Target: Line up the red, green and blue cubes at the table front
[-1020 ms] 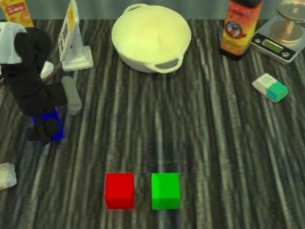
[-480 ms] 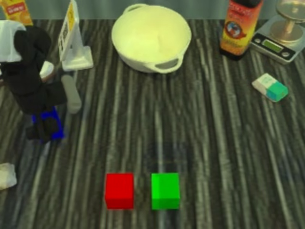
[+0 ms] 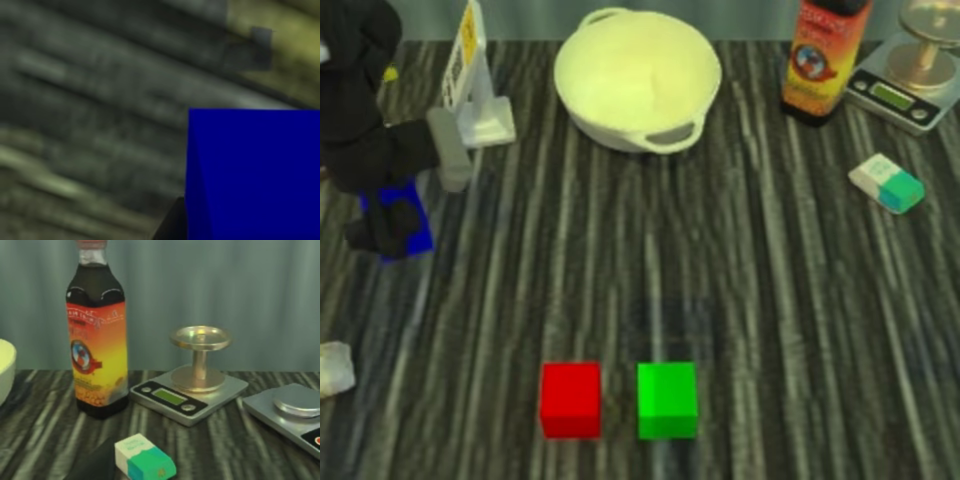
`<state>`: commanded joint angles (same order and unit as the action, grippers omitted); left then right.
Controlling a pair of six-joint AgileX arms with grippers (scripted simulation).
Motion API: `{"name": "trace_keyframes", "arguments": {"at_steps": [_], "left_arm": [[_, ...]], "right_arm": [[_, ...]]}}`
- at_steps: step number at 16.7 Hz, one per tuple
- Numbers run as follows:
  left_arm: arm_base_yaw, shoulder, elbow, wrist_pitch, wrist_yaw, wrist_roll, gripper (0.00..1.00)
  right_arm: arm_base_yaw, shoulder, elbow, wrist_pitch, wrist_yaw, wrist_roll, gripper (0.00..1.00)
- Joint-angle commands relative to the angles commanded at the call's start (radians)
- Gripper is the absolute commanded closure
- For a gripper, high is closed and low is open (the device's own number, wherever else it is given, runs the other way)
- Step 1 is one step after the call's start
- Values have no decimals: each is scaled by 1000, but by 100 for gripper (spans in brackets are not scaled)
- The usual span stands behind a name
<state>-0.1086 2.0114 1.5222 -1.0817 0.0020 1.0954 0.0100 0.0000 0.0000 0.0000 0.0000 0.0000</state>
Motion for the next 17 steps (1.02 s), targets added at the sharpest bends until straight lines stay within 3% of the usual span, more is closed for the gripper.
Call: {"name": "trace_keyframes", "arguments": {"at_steps": [4, 7, 11, 17], "left_arm": [[-8, 4, 0, 2, 0, 0, 100], [-75, 26, 39, -16, -1, -39, 100], [-291, 85, 140, -68, -2, -165, 100], [-725, 174, 307, -154, -1, -410, 100]], "right_arm": [[0, 0, 0, 0, 0, 0, 0], [0, 0, 0, 0, 0, 0, 0], [0, 0, 0, 0, 0, 0, 0], [0, 0, 0, 0, 0, 0, 0]]}}
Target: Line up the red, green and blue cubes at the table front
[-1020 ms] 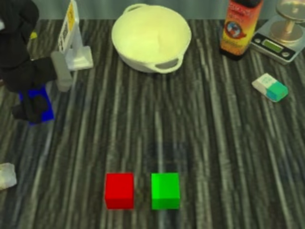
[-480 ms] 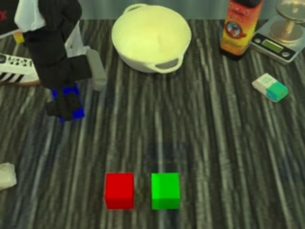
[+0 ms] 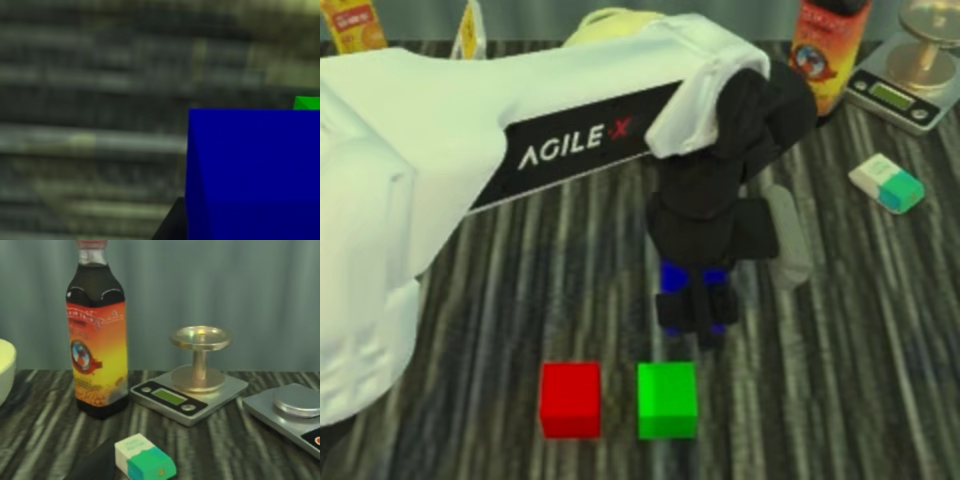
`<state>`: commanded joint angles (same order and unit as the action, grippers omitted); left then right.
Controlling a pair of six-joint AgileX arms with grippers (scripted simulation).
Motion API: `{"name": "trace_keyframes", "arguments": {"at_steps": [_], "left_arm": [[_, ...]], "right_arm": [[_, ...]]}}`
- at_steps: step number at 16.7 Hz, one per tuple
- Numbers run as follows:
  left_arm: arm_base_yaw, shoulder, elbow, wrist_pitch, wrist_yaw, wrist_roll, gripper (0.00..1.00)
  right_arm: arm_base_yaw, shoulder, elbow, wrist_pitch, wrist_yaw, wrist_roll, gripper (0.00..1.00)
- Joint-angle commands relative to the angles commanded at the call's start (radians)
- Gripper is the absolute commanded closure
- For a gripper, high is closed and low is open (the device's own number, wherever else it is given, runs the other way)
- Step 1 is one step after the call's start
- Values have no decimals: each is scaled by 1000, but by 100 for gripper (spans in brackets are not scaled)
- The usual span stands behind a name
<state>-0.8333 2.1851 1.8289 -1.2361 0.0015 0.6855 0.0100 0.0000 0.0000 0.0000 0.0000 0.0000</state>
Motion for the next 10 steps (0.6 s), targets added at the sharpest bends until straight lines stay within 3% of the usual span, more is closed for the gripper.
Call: {"name": "trace_keyframes", "arguments": {"at_steps": [4, 10], "left_arm": [[-163, 22, 70, -27, -3, -116, 100], [-179, 21, 72, -25, -3, -129, 100]], "right_arm": [[0, 0, 0, 0, 0, 0, 0], [0, 0, 0, 0, 0, 0, 0]]}}
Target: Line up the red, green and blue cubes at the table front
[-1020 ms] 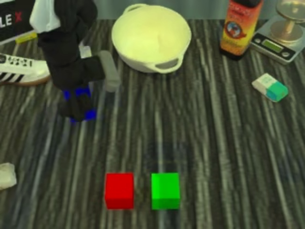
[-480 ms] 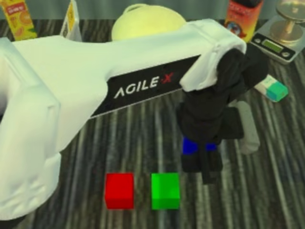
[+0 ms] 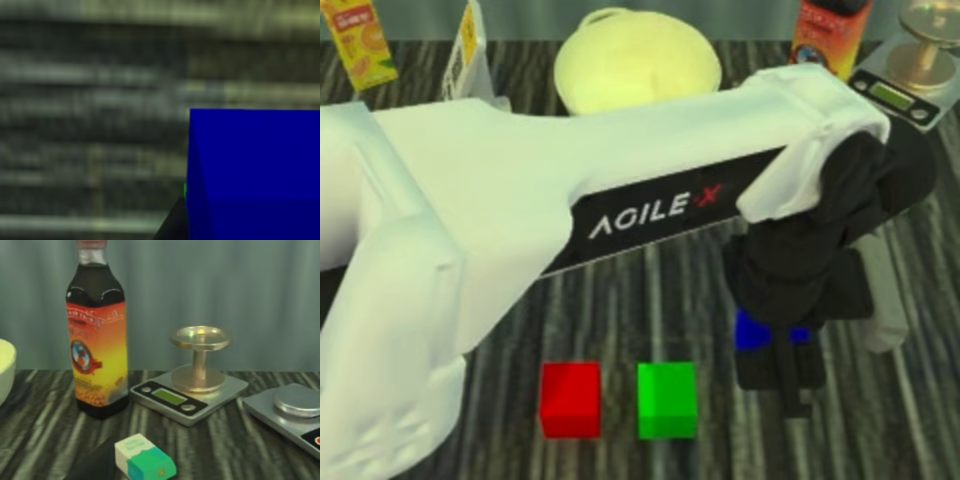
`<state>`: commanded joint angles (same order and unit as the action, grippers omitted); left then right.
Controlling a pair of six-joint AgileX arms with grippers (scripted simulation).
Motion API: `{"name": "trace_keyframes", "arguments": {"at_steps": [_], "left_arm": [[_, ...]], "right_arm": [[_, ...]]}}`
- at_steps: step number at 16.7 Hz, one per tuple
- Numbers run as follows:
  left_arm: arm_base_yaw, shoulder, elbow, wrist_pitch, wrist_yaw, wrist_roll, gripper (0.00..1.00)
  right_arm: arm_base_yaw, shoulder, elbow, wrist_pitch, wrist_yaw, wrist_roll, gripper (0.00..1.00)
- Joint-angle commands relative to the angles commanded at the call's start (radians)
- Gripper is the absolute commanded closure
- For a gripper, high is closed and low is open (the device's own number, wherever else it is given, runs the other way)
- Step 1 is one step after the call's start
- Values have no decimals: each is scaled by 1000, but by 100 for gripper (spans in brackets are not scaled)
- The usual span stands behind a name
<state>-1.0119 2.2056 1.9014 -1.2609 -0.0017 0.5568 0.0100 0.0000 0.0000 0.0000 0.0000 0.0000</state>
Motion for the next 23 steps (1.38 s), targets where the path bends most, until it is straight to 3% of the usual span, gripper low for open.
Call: {"name": "trace_keyframes", "arguments": {"at_steps": [7, 12, 23], "left_arm": [[-3, 65, -147, 215, 0, -4, 100], [-4, 73, -160, 230, 0, -4, 100], [-4, 73, -160, 230, 0, -4, 17]], "right_arm": [[0, 0, 0, 0, 0, 0, 0], [0, 0, 0, 0, 0, 0, 0], [0, 0, 0, 0, 0, 0, 0]]}}
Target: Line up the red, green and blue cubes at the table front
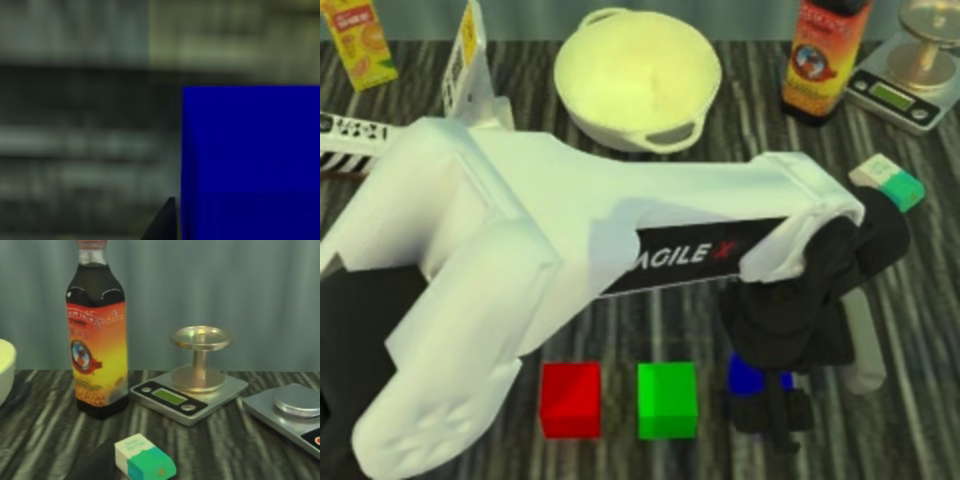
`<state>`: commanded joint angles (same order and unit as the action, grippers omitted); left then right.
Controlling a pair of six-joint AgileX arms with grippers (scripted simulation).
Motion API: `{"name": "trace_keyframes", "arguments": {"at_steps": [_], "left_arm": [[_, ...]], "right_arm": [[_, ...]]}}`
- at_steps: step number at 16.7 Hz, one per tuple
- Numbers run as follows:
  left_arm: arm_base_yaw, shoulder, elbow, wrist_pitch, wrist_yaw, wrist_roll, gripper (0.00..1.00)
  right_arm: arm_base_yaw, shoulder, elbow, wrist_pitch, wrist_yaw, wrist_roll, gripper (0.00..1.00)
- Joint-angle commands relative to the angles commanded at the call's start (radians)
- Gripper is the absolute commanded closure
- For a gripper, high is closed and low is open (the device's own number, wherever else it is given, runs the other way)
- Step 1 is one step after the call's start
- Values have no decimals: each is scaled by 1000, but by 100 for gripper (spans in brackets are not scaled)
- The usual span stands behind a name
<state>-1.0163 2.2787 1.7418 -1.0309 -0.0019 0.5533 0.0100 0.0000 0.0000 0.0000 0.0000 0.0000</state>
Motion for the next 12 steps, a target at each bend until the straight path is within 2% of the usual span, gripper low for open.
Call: {"name": "trace_keyframes", "arguments": {"at_steps": [2, 3, 12], "left_arm": [[0, 0, 0, 0, 0, 0, 2], [0, 0, 0, 0, 0, 0, 0], [2, -1, 3, -4, 0, 0, 0]], "right_arm": [[0, 0, 0, 0, 0, 0, 0], [0, 0, 0, 0, 0, 0, 0], [0, 0, 0, 0, 0, 0, 0]]}}
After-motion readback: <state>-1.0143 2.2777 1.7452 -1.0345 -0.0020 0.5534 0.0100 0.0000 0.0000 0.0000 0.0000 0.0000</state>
